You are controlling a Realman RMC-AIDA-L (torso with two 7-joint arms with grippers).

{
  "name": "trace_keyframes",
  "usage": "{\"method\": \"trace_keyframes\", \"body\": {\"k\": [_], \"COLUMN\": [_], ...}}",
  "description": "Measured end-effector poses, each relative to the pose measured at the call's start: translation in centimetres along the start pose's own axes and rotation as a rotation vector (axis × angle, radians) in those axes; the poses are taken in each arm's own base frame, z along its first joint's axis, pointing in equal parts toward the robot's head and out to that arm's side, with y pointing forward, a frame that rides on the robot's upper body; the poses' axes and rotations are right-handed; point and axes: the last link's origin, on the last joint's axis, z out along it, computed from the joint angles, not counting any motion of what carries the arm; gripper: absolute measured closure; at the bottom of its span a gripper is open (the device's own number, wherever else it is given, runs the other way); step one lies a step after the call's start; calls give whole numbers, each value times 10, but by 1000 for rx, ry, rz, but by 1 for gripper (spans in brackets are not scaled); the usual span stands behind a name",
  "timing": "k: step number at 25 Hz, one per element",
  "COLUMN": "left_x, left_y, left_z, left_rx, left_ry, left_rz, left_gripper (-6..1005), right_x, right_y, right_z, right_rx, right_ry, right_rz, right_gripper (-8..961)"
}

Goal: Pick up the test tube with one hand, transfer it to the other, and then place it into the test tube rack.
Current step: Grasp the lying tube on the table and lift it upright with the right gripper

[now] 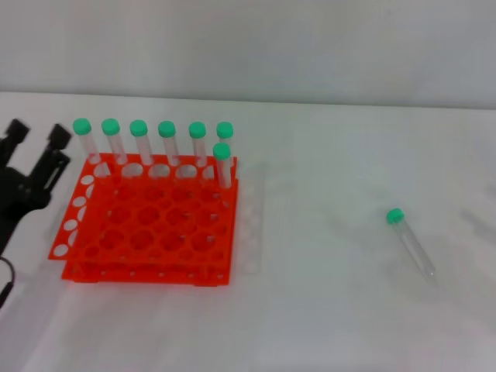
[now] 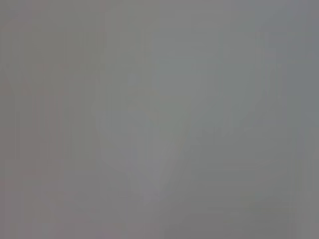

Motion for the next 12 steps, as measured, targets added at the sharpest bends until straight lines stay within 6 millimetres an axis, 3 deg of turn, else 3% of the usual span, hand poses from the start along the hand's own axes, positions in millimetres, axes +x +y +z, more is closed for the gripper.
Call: {"method": "trace_keyframes", "body": {"k": [7, 8, 9, 12], "left_x": [18, 18, 23, 29], "left_y": [-20, -20, -24, -30], "left_z": [-56, -56, -75, -94], "left_rx": [205, 205, 279, 365], "left_ry": [102, 102, 133, 162], "left_rz": [95, 95, 120, 140], "left_gripper": [271, 271, 271, 272], "right_x": [7, 8, 9, 9], "right_y": [-11, -12, -16, -19], "right_z": [-7, -7, -9, -10], "right_rx": [75, 86, 110, 136], "right_ry": [2, 1, -4, -9], "right_rz": [9, 6, -4, -11], "right_gripper": [162, 162, 162, 162]}}
